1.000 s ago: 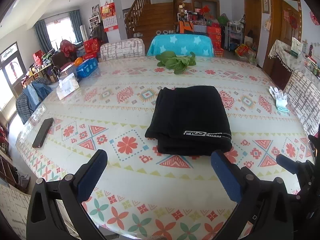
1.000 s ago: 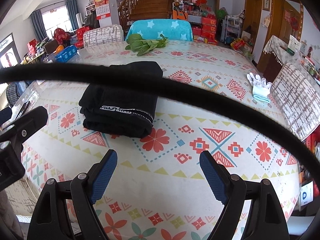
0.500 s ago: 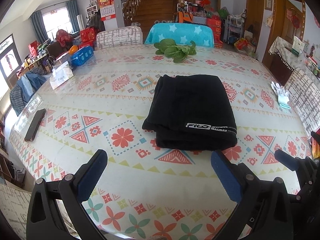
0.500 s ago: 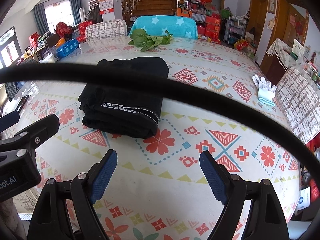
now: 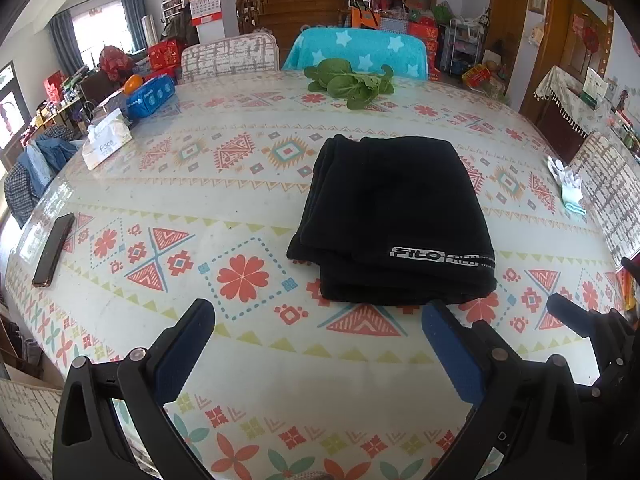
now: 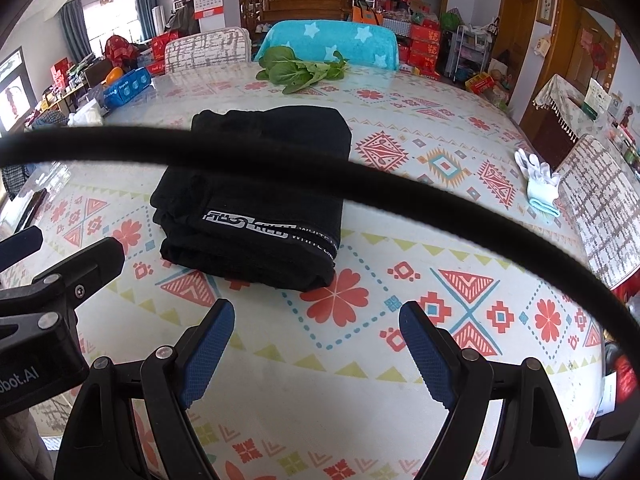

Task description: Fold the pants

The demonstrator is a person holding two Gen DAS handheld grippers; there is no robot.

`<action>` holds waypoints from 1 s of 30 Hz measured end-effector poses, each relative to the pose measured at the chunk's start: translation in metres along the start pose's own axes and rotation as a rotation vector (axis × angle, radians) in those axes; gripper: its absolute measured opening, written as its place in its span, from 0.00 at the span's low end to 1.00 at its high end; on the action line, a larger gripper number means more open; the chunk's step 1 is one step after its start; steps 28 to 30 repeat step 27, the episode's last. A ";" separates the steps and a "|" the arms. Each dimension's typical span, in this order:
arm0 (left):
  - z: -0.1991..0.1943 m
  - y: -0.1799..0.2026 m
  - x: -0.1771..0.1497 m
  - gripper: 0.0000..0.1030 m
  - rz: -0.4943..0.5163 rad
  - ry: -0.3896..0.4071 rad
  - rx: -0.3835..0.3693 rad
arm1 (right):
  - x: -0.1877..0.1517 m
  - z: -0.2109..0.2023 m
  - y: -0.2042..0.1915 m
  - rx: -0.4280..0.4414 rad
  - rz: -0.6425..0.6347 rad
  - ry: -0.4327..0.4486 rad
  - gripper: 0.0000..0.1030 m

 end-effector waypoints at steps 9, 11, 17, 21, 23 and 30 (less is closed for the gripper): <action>0.017 -0.003 0.005 1.00 0.009 -0.037 -0.030 | 0.004 0.011 -0.005 -0.022 0.014 -0.025 0.86; 0.019 -0.003 0.006 1.00 0.012 -0.041 -0.031 | 0.005 0.013 -0.005 -0.027 0.017 -0.028 0.86; 0.025 0.001 0.006 1.00 0.023 -0.056 -0.051 | 0.006 0.015 -0.005 -0.034 0.022 -0.031 0.86; 0.025 0.003 0.005 1.00 0.037 -0.055 -0.051 | 0.006 0.017 -0.006 -0.035 0.023 -0.037 0.86; 0.024 0.004 0.004 1.00 0.039 -0.059 -0.051 | 0.006 0.018 -0.006 -0.033 0.023 -0.040 0.86; 0.024 0.004 0.004 1.00 0.030 -0.068 -0.063 | 0.006 0.019 -0.006 -0.029 0.023 -0.041 0.86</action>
Point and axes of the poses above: each gripper's, at about its wrist camera, not at the fingertips, and z roughly the way its jaws point, y to its right, x to its top, the point moved 5 cm from there along z, roughly the way its jaws point, and after that the axes turned 3 degrees about z, right-handed, at the moved point
